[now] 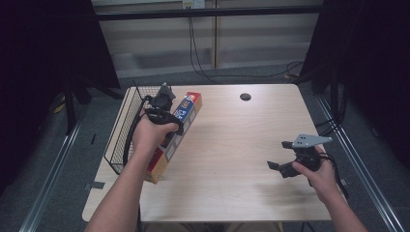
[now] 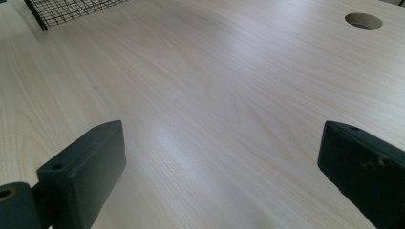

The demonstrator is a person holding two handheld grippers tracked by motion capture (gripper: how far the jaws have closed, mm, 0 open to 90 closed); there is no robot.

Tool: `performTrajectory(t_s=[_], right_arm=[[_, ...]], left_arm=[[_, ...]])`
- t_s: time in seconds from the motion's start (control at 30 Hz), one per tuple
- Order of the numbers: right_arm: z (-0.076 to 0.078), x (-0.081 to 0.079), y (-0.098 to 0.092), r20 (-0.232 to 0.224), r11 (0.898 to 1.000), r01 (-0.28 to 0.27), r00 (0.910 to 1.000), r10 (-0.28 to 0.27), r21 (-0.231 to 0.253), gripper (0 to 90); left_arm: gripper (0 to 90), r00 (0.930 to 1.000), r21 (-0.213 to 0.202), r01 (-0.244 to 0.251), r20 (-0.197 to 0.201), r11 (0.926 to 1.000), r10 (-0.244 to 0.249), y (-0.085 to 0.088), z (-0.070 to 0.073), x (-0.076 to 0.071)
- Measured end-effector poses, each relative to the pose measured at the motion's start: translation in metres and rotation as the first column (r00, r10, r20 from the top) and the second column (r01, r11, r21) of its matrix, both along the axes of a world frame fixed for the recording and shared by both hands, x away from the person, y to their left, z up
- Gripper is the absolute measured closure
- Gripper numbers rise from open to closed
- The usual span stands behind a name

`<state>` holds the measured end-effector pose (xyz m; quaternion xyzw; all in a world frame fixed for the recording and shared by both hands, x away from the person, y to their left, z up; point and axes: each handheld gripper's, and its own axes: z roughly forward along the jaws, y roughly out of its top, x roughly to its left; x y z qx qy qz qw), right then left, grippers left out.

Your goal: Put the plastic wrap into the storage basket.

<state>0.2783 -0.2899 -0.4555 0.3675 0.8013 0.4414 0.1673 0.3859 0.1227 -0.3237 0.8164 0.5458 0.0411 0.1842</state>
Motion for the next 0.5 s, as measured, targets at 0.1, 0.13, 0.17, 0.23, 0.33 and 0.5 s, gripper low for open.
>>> performTrajectory(t_s=[0.1, 0.13, 0.17, 0.23, 0.33, 0.5], right_arm=[[0.001, 0.0, -0.001, 0.0, 1.0, -0.001, 1.0, 0.001, 0.001, 2.1], [0.001, 0.0, -0.001, 0.0, 1.0, 0.0, 1.0, 0.0, 0.001, 2.1], [0.001, 0.0, -0.001, -0.001, 1.0, -0.001, 1.0, 0.001, 0.001, 2.1], [0.0, 0.0, -0.001, -0.001, 1.0, -0.002, 1.0, 0.002, -0.001, 2.1], [0.0, 0.0, 0.0, -0.003, 1.0, -0.001, 1.0, 0.001, -0.002, 2.1], [0.0, 0.0, 0.001, -0.004, 1.0, -0.009, 1.0, 0.009, -0.005, 2.1]], left_arm=[[43.4, 1.0, 0.003, -0.009, 0.003, 1.0, 0.009, 0.003, -0.001, 0.0], [43.4, 0.9999, -0.002, -0.01, 0.005, 0.9999, 0.01, 0.004, -0.001, 0.0], [43.3, 0.9999, -0.004, -0.016, 0.003, 0.9999, 0.016, 0.005, -0.001, 0.0], [43.4, 0.9996, -0.006, -0.03, 0.003, 0.9995, 0.03, 0.007, -0.001, 0.0], [43.3, 0.9996, -0.005, -0.028, 0.004, 0.9996, 0.028, 0.011, -0.001, -0.001], [43.4, 0.999, -0.004, -0.045, 0.008, 0.999, 0.045, 0.018, 0.0, -0.001]])
